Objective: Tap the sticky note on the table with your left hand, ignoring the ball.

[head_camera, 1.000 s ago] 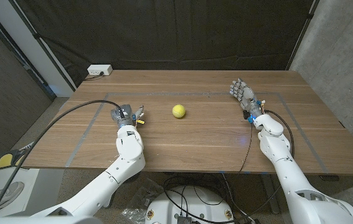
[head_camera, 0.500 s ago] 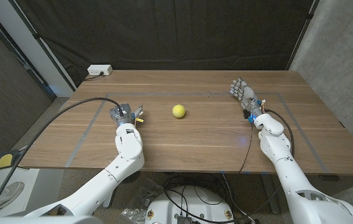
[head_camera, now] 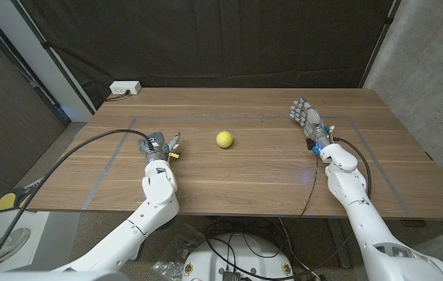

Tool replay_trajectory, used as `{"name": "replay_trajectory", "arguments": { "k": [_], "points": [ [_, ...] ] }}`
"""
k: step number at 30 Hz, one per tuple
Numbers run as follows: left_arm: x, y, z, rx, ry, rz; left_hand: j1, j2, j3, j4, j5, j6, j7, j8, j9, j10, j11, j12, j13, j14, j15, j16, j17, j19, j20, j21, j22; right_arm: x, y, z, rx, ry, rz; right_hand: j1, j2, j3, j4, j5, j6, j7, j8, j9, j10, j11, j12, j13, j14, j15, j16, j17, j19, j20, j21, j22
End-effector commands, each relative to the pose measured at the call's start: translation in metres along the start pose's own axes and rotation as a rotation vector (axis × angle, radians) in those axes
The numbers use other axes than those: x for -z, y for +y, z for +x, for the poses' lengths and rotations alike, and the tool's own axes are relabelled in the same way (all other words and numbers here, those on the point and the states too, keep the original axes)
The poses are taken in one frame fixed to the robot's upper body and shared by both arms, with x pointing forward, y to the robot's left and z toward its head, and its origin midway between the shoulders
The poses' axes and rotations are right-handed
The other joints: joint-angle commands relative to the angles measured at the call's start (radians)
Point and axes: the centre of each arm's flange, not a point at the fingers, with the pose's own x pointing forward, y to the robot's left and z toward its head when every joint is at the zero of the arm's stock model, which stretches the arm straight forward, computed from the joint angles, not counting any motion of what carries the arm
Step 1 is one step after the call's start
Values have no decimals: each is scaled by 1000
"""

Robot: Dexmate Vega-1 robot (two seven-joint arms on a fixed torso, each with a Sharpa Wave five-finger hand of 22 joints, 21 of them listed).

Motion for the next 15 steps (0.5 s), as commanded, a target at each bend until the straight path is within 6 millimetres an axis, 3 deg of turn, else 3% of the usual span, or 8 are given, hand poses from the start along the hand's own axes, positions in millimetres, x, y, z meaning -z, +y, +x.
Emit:
{"name": "replay_trajectory", "arguments": {
  "k": [1,5,10,12,14,15],
  "points": [
    [2,38,-22,-204,-104,-312,21,33,25,-4,1,1,-6,2,-1,6,1,5,4,7,7,7,3,-29,6,-15,5,-2,4,-5,3,-5,3,-5,5,8,1,5,0,-1,1,5,11,-1,-1,3,5,-1,-2,1,8,0,-3,2],
    [1,45,-29,-230,-138,-371,37,49,38,-10,-6,-37,-22,-10,0,-13,2,0,6,2,12,6,4,-47,8,-25,7,-3,8,-8,4,-9,5,-5,5,9,0,5,0,-1,1,5,11,-2,-1,3,6,-1,-2,1,8,0,-3,2],
    [3,49,-33,-261,-178,-416,56,58,50,-17,-23,-153,-58,-30,1,-67,-4,-9,8,-29,18,0,6,-62,12,-37,8,-3,13,-14,12,-7,6,-4,6,10,-1,5,0,-2,1,5,11,-1,-1,3,6,1,-2,1,8,1,-4,2],
    [6,50,-34,-279,-195,-430,64,62,57,-19,-33,-228,-90,-32,2,-117,-8,-11,10,-69,24,-4,8,-80,15,-48,10,-3,15,-17,16,-6,4,-4,6,11,-2,5,1,-2,2,5,11,-1,-1,3,6,-1,-2,1,8,1,-4,2],
    [10,51,-34,-304,-213,-451,71,67,63,-21,-40,-286,-97,-32,2,-166,-5,-14,11,-118,19,-10,8,-100,14,-58,11,-4,18,-20,20,-5,2,-4,6,11,-2,5,0,-2,1,5,11,-3,-1,3,5,0,-3,1,9,1,-4,2],
    [12,51,-34,-312,-218,-461,76,70,67,-22,-44,-336,-114,-33,2,-195,-9,-12,11,-141,21,-7,9,-111,15,-64,12,-5,19,-21,23,-6,1,-4,5,11,-2,5,1,-3,2,5,11,-2,-2,3,5,0,-3,1,8,1,-4,2]
  ]
}}
